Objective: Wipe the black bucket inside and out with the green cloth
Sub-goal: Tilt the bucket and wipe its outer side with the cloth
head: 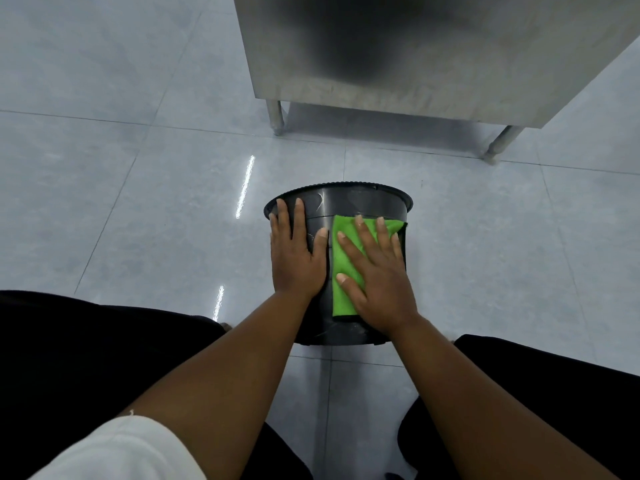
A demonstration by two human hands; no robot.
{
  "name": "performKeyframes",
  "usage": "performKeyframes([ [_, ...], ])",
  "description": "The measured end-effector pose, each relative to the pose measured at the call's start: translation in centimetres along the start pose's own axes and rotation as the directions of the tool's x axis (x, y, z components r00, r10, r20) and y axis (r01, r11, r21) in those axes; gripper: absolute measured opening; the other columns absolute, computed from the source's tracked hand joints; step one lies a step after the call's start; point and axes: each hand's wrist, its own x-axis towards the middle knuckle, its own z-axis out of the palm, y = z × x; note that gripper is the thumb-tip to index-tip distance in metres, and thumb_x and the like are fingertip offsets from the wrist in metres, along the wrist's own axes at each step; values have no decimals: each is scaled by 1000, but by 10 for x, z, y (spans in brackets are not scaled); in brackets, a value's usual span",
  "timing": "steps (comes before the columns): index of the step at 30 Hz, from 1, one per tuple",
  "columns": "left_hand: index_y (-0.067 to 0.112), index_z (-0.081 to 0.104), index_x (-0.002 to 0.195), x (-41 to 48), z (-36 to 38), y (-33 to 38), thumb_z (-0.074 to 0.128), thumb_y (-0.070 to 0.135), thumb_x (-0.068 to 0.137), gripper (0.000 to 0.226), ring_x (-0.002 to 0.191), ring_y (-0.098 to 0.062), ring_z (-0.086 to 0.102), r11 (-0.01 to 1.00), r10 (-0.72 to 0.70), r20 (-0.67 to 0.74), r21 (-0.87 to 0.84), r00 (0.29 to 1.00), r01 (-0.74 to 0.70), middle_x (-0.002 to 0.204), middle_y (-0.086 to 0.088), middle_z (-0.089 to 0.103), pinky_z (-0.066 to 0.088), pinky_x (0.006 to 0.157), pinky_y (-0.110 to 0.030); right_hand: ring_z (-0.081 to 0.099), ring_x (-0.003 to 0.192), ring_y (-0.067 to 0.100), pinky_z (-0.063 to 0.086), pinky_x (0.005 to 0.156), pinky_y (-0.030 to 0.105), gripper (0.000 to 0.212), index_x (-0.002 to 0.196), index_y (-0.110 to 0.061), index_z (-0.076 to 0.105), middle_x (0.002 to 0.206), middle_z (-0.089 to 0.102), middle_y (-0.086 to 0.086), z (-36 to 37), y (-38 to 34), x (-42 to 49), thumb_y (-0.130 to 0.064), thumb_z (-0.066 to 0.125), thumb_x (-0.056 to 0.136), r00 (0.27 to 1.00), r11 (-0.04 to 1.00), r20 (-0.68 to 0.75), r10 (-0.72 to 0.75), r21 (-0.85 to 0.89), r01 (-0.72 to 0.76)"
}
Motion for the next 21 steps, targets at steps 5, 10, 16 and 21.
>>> performKeyframes([
  [5,29,7,155,2,-7,-9,27,56,93,70,152,-17,-6,997,-28,8,-77,1000,28,165,2,-6,13,123,-46,1,152,11,12,123,39,64,155,-33,5,165,0,-10,9,21,-9,-43,33,99,873,740,61,483,505,-444],
  [10,29,6,155,6,-12,-19,32,45,99,63,152,-14,-4,988,-30,26,-150,999,34,165,5,-5,16,123,-45,6,152,13,13,124,42,62,155,-30,4,165,3,-8,4,14,0,-43,30,100,808,638,110,579,556,-533],
  [16,33,19,153,18,-19,-38,26,41,103,51,148,-20,24,925,-289,210,-192,934,329,161,3,25,21,120,-42,-5,152,34,4,122,55,68,154,-28,21,165,8,4,4,-40,-15,-50,43,93,995,987,-29,100,-122,-103],
  [21,23,32,150,19,-6,21,38,44,96,58,147,-17,23,976,-101,-75,-200,992,84,160,-2,27,19,120,-32,2,153,29,11,121,57,68,152,-23,30,164,18,0,12,-36,-18,-45,51,92,1000,993,-28,2,-122,-6],
])
